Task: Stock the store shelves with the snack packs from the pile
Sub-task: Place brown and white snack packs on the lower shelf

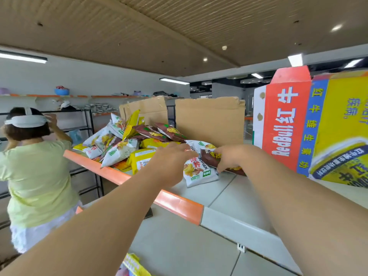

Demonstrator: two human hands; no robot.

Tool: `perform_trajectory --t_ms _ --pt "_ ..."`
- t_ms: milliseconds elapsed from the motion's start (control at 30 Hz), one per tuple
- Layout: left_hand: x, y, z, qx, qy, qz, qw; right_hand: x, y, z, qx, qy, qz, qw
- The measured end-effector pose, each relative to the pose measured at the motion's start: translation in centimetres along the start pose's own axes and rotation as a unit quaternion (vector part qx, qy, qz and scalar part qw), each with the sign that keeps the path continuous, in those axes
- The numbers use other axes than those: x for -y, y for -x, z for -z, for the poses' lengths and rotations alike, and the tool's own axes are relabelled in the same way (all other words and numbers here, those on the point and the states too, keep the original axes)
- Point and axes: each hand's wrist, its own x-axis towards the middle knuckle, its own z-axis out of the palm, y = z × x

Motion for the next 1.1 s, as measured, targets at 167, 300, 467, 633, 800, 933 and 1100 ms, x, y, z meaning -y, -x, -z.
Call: perform_trajectory --t_ms 167,300,467,633,800,933,1100 --pt "-0.2 -1.9 -2.2 -0.009 -0.057 -0.062 0.996 -0.9 -1.2 -1.7 -0.018 -0.016 -0.014 1.000" --pt "0.6 -2.9 -3.5 -0.034 -0.004 -0.096 0.995 -1.8 -0.8 -1.4 -0.004 -0.003 -0.078 0.997" --pt "-0.3 -3.5 -3.2 -0.071 0.043 -0.178 0.981 -3.3 1.6 -1.1 0.008 -0.005 -0.145 0.989" --pt "-2.8 -4.0 -3.1 -0.082 0.166 -0.260 0.948 -4.9 5.6 -0.9 0.010 -0.023 -0.253 0.967" --pt "-6.0 -5.2 -4.3 0.061 0.415 -0.301 0.857 -5.0 10.1 -2.1 -0.040 -0.072 -0.366 0.927" --pt "-7.2 -7.2 -4.9 -0.057 0.286 -0.248 0.924 -4.6 12.8 -2.8 -0.040 -0.097 -0.408 0.907" --pt "-7.4 -7.4 -5.0 0.063 0.439 -0.235 0.865 -3.3 14.2 -3.3 -0.029 -0.133 -0.383 0.914"
